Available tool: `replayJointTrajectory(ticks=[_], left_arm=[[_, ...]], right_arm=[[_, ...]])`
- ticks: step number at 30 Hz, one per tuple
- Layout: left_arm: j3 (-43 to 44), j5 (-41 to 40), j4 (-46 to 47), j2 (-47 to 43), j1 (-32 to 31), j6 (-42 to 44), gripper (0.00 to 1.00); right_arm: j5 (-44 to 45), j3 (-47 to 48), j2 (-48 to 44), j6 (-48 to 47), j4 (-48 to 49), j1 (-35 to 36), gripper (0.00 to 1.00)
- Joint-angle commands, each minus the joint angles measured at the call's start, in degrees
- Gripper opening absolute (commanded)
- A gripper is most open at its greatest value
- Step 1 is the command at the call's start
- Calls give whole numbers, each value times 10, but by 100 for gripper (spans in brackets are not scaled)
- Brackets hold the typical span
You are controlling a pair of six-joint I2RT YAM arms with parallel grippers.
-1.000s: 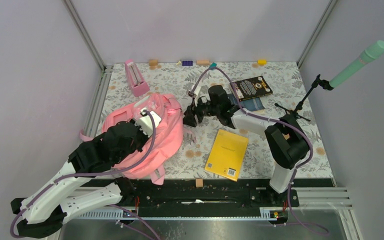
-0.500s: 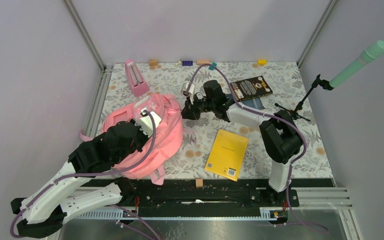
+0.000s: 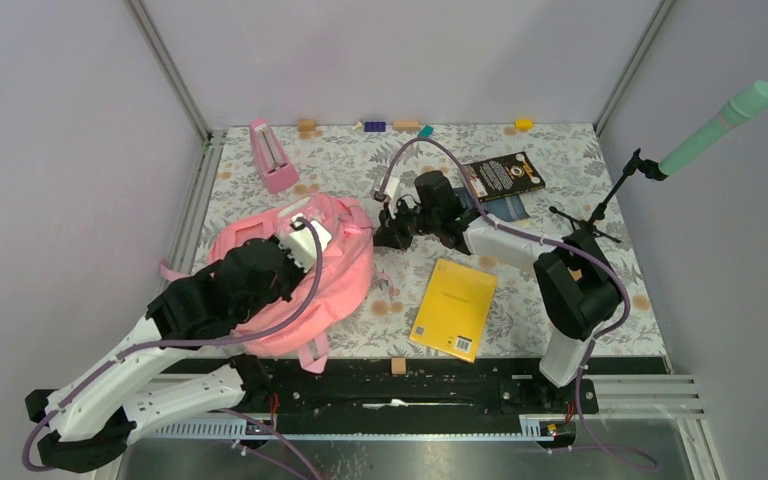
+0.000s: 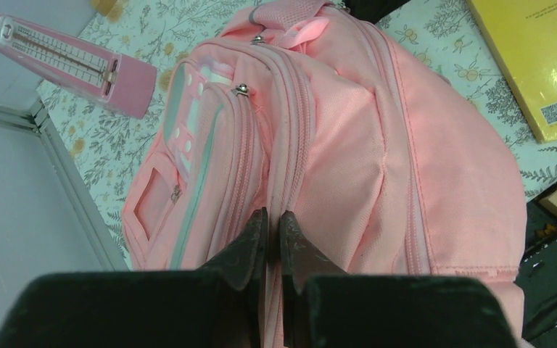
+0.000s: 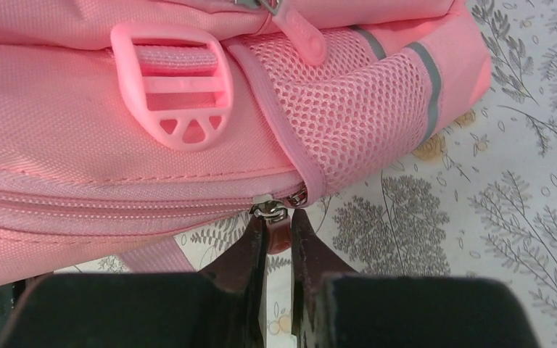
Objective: Pack the student bag
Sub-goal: Unzip the student bag at the center of the board.
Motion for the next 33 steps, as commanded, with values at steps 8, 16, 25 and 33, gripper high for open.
replayJointTrajectory(ticks=[8, 16, 25, 33], left_arm=[[31, -1, 119, 44, 10, -14, 0], [23, 12, 161, 91, 10, -28, 0], [11, 26, 197, 122, 17, -51, 0], [-4, 60, 240, 144, 33, -83, 0]], right_arm=[[96, -8, -89, -19, -150, 10, 0], [104, -40, -120, 19, -181, 29, 0], [89, -69, -154, 52, -181, 34, 0], [79, -88, -182, 88, -181, 35, 0]])
